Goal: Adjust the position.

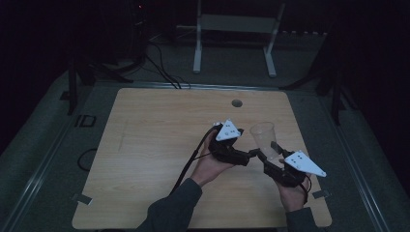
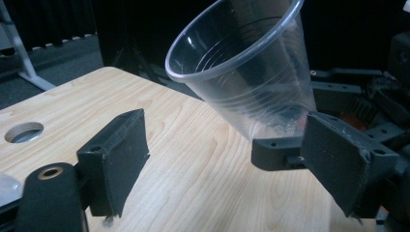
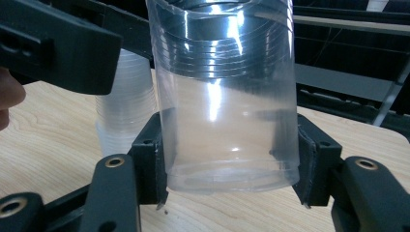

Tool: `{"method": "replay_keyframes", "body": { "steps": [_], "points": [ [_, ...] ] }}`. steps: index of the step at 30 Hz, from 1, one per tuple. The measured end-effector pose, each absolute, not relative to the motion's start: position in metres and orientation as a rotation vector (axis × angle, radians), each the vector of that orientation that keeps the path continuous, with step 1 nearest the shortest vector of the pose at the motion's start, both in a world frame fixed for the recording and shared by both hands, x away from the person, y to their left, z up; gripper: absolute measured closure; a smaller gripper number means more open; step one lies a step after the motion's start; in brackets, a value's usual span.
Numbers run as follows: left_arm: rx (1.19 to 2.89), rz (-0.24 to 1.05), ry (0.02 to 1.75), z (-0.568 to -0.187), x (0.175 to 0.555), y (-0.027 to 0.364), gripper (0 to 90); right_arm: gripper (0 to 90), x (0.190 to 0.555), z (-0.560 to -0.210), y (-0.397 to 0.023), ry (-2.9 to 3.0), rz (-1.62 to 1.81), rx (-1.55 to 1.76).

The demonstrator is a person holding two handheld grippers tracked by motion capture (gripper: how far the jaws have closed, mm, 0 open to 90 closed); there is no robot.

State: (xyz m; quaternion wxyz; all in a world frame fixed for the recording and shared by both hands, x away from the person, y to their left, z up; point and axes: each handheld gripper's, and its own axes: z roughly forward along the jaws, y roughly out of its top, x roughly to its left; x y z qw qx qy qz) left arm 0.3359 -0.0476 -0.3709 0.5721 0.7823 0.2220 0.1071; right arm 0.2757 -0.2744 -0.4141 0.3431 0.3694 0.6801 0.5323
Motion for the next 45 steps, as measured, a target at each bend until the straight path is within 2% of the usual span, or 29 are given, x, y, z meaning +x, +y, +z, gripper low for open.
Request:
{"method": "replay_keyframes", "body": {
  "steps": [13,45],
  "points": [
    [1.802,0.167,0.537,-0.37,0.34,-0.052,16.4,41.7,0.275,-0.414,-0.272,1.758,1.389,0.947],
    [1.755,0.065,0.561,-0.371,0.347,-0.069,14.9,41.6,0.272,-0.415,-0.264,1.755,1.41,0.925]
  ]
}}
